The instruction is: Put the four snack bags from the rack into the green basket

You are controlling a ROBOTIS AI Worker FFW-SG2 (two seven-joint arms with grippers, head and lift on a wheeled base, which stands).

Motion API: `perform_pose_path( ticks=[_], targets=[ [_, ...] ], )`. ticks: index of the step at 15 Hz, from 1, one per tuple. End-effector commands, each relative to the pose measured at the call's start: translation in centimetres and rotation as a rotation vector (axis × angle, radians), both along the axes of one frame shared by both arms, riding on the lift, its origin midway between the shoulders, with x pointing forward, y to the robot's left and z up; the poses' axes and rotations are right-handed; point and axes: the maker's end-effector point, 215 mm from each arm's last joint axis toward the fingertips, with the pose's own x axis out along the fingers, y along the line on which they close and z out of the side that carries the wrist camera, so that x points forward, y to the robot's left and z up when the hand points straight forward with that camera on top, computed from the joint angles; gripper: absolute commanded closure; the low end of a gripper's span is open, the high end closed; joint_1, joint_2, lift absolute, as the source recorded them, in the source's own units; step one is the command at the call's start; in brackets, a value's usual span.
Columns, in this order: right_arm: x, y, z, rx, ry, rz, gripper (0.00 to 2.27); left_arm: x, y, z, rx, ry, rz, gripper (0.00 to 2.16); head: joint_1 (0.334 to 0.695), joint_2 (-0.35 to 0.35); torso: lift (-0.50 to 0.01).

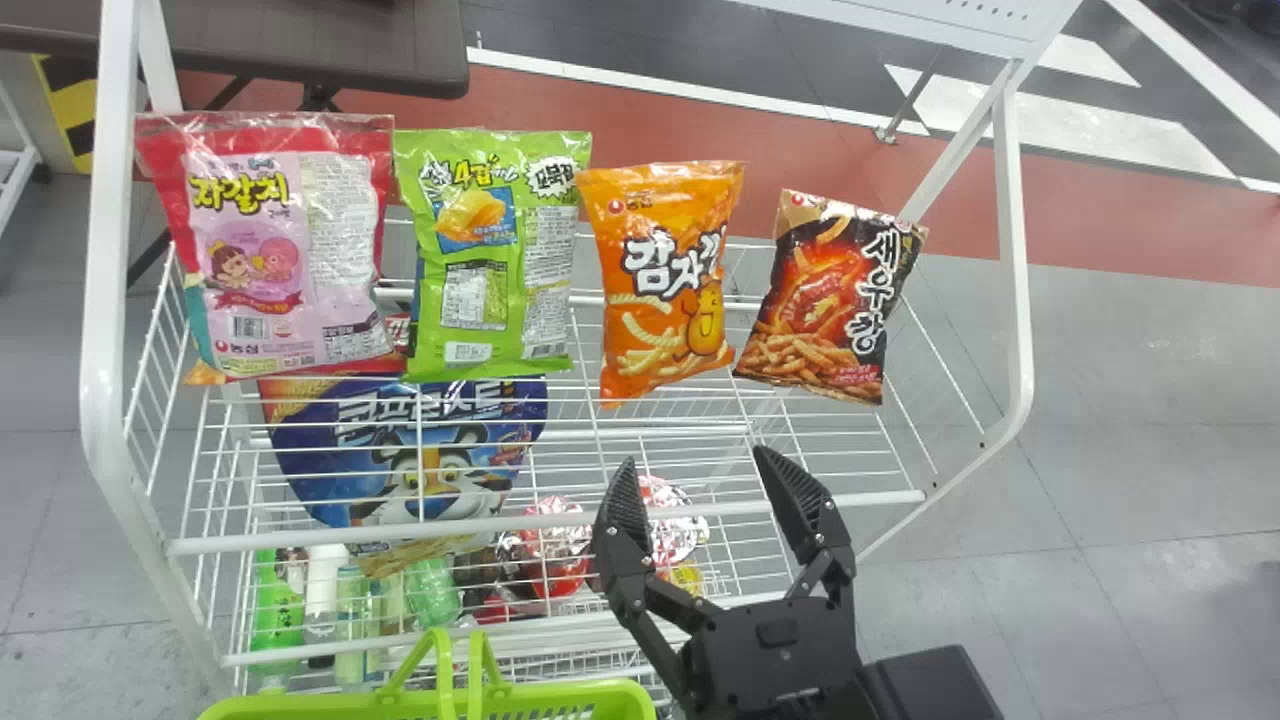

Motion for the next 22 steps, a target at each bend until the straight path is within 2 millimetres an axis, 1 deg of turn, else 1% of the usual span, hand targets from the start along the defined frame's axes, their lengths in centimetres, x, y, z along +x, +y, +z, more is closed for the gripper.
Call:
perform_pose_path(
  ticks=[1,12,14,15,16,17,18,19,21,22],
  targets=[
    [0.2,0.1,0.1,0.001,-0.004,0.001,0.13,0.0,0.0,0.0,0.001,0.0,0.0,1.88,0.695,-0.35,-0.007],
    [0.3,0.4,0.2,0.003,-0.008,0.01,0.13,-0.1,0.0,0.1,-0.002,-0.018,0.003,1.88,0.695,-0.35,-0.007],
    [1.0,0.5,-0.5,0.002,0.009,0.012,0.13,-0.1,0.0,0.1,-0.003,-0.02,0.003,1.88,0.695,-0.35,-0.007],
    [2.1,1.0,-0.8,0.004,0.004,0.019,0.13,-0.1,0.0,0.1,-0.003,-0.02,0.003,1.88,0.695,-0.35,-0.007],
    [3.6,2.0,-0.5,0.007,-0.024,0.035,0.13,-0.2,-0.3,0.2,-0.004,-0.022,-0.003,1.88,0.695,-0.35,-0.007],
    [5.1,3.3,-0.5,0.012,-0.043,0.056,0.13,-0.4,-0.4,0.2,0.001,-0.024,-0.011,1.88,0.695,-0.35,-0.007],
    [7.3,5.0,-1.1,0.01,-0.037,0.084,0.13,-0.5,-0.6,0.0,0.011,-0.027,-0.018,1.88,0.695,-0.35,-0.007],
    [9.5,6.9,-3.0,-0.005,0.03,0.116,0.13,-0.7,-0.8,-0.2,0.019,-0.025,-0.023,1.88,0.695,-0.35,-0.007],
    [12.6,9.4,-4.3,-0.001,0.075,0.159,0.13,-0.9,-1.0,-0.7,0.042,-0.03,-0.038,1.88,0.695,-0.348,-0.007],
    [13.9,10.9,-5.7,0.009,0.132,0.187,0.13,-0.9,-1.1,-0.9,0.046,-0.03,-0.044,1.88,0.695,-0.267,-0.007]
  ],
)
